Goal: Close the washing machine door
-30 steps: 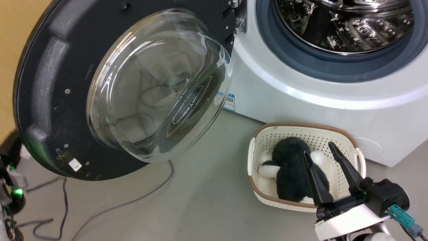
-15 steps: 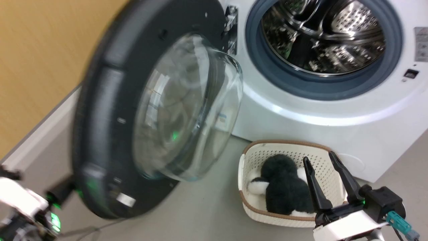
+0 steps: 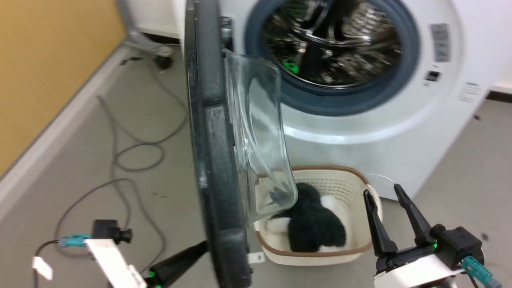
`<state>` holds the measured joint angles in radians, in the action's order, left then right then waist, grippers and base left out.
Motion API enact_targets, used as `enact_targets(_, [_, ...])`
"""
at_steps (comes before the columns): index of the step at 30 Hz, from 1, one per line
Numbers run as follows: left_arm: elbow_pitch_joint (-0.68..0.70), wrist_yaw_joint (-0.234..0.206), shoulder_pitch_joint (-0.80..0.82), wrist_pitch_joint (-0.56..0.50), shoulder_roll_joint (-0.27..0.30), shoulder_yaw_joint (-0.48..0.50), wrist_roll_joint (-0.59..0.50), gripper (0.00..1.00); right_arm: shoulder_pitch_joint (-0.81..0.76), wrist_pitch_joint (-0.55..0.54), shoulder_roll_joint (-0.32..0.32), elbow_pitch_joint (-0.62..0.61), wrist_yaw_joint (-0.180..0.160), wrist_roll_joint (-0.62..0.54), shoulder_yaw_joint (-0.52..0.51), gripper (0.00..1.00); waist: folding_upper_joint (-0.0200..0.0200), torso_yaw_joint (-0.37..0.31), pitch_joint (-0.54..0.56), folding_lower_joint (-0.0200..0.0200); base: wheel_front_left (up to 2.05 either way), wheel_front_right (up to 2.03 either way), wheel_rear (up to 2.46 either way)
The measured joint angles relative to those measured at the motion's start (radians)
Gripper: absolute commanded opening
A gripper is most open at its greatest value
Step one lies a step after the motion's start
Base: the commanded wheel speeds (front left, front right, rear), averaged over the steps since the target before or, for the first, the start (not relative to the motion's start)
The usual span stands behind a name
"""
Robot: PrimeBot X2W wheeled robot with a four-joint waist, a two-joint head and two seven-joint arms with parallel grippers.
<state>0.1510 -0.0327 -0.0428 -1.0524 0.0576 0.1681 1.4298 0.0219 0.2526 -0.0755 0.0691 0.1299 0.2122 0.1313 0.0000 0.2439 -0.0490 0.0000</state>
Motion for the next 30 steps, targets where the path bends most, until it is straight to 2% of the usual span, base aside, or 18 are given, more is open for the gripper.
enact_targets(7, [-0.059, 0.002, 0.002, 0.14, -0.004, -0.132, 0.058, 0.0, 0.005, 0.0, 0.002, -0.004, 0.0, -0.005, -0.007, 1.0, 0.0, -0.121, -0.024, 0.0, 0.0, 0.0, 0.0])
enact_targets(11, [-0.119, 0.032, 0.034, 0.249, -0.005, -0.186, 0.067, 0.0, 0.015, 0.0, 0.002, -0.01, 0.0, -0.009, -0.013, 1.0, 0.0, -0.204, -0.044, 0.0, 0.0, 0.0, 0.0])
enact_targets(16, [-0.178, 0.07, 0.113, 0.385, -0.004, -0.227, 0.105, 0.0, 0.02, 0.004, 0.002, -0.015, 0.0, -0.009, -0.026, 1.0, 0.0, -0.313, -0.077, 0.0, 0.0, 0.0, 0.0])
enact_targets(21, [-0.226, 0.089, 0.207, 0.484, -0.006, -0.265, 0.107, 0.0, 0.025, 0.005, 0.007, -0.018, 0.0, -0.008, -0.031, 1.0, 0.0, -0.419, -0.116, 0.0, 0.0, 0.0, 0.0])
enact_targets(22, [-0.243, 0.089, 0.245, 0.519, -0.006, -0.279, 0.103, 0.0, 0.026, 0.005, 0.009, -0.02, 0.0, -0.007, -0.031, 1.0, 0.0, -0.46, -0.131, 0.0, 0.0, 0.0, 0.0])
enact_targets(23, [-0.243, 0.089, 0.245, 0.519, -0.006, -0.279, 0.103, 0.0, 0.026, 0.005, 0.009, -0.02, 0.0, -0.007, -0.031, 1.0, 0.0, -0.46, -0.131, 0.0, 0.0, 0.0, 0.0])
enact_targets(24, [-0.268, 0.089, 0.286, 0.559, -0.007, -0.289, 0.089, 0.0, 0.029, 0.005, 0.012, -0.023, 0.0, -0.001, -0.03, 1.0, 0.0, -0.498, -0.147, 0.0, 0.0, 0.0, 0.0])
enact_targets(25, [-0.268, 0.089, 0.286, 0.559, -0.007, -0.289, 0.089, 0.0, 0.029, 0.005, 0.012, -0.023, 0.0, -0.001, -0.03, 1.0, 0.0, -0.498, -0.147, 0.0, 0.0, 0.0, 0.0])
enact_targets(30, [-0.343, 0.077, 0.403, 0.706, -0.008, -0.294, 0.052, 0.0, 0.037, 0.005, 0.017, -0.026, 0.0, 0.004, -0.027, 1.0, 0.0, -0.582, -0.186, 0.0, 0.0, 0.0, 0.0])
